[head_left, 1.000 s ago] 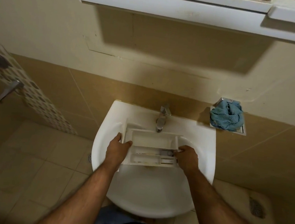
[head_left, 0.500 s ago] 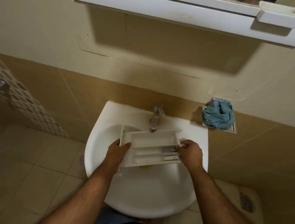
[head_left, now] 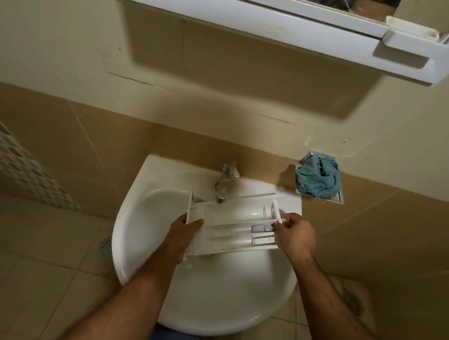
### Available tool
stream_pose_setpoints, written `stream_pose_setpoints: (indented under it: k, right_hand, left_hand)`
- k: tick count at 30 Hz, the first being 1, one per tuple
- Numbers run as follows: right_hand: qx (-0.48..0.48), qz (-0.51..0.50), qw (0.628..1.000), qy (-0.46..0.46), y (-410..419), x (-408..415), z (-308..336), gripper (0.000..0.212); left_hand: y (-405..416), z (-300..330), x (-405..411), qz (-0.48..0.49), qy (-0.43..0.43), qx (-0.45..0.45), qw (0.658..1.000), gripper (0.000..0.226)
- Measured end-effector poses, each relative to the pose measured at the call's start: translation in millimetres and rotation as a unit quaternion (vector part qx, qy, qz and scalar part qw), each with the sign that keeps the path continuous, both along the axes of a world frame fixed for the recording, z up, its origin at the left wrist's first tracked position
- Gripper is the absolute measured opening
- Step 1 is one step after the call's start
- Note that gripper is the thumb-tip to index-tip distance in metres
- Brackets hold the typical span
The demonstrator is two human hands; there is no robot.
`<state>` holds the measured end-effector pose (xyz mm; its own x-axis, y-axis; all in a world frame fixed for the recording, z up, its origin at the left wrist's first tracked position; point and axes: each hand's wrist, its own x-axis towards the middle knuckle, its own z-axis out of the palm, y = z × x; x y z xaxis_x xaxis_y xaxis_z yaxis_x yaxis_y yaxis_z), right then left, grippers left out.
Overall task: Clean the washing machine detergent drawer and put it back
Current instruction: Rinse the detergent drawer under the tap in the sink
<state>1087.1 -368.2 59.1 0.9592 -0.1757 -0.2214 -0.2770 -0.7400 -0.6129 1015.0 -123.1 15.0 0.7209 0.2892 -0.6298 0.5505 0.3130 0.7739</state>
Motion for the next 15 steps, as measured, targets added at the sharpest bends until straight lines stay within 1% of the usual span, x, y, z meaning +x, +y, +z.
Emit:
stream_pose_setpoints:
  k: [4,8,12,15]
  right_hand:
    - [-0.006,-0.001,1.0,0.003,-2,0,0,0.028]
    - [-0.004,0.006,1.0,-0.003,5,-2,-3,0.028]
    - [0.019,0.007,1.0,-0.014,11,-4,-6,0.023]
    - [0.024,0.017,1.0,0.001,12,-6,-11,0.016]
  left_hand:
    - [-2,-3,3,-0.004,0.001,0.011,1.0,0.033]
    - [-1,-7,-1,0.014,-0.008,0.024,1.0,0.039]
    - [3,-10,-9,0.032,-0.008,0.027,0.999,0.044]
    - [5,-12,-15,0.039,-0.022,0.04,0.998,0.045]
